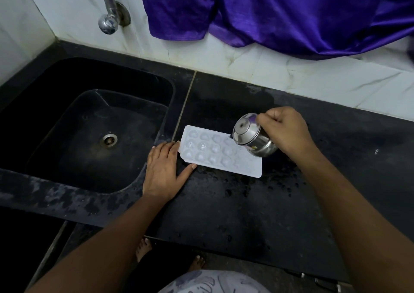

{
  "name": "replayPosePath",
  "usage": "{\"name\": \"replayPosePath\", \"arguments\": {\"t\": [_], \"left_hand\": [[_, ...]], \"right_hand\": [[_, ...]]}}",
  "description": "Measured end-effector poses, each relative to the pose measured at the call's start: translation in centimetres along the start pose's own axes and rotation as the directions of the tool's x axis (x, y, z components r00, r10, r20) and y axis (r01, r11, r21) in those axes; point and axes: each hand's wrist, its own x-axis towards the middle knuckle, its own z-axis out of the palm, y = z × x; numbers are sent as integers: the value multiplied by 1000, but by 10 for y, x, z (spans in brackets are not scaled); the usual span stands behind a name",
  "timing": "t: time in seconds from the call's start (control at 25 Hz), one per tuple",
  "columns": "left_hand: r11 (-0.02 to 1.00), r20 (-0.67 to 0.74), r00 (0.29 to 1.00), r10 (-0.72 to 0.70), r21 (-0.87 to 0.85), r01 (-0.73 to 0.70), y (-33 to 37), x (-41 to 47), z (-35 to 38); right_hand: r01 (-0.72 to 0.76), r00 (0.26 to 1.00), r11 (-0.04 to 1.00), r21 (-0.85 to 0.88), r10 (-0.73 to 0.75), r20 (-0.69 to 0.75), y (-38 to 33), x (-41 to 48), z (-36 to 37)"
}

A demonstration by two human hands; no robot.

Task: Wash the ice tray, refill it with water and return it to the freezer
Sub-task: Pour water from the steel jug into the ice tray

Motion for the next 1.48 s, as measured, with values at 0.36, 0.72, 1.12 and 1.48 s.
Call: {"name": "replayPosePath", "arguments": {"t": [0.36,0.72,1.12,1.48], "left_hand": [[1000,-2,1000,0,-4,0,0,0,0],[1000,1,1000,-1,-9,1,0,0,-2],[1000,-1,1000,0,-16,0,0,0,0],[1000,-4,1000,4,0,-4,-1,1,1]], "right_hand": [[29,1000,992,-124,-29,-1,-7,1,-4],[-23,1000,994,110,25,-14,4,0,-9],[-181,971,821,541,238,-36,22,-14,-15],[-44,996,999,32,46,-75,25,-15,-13]]}}
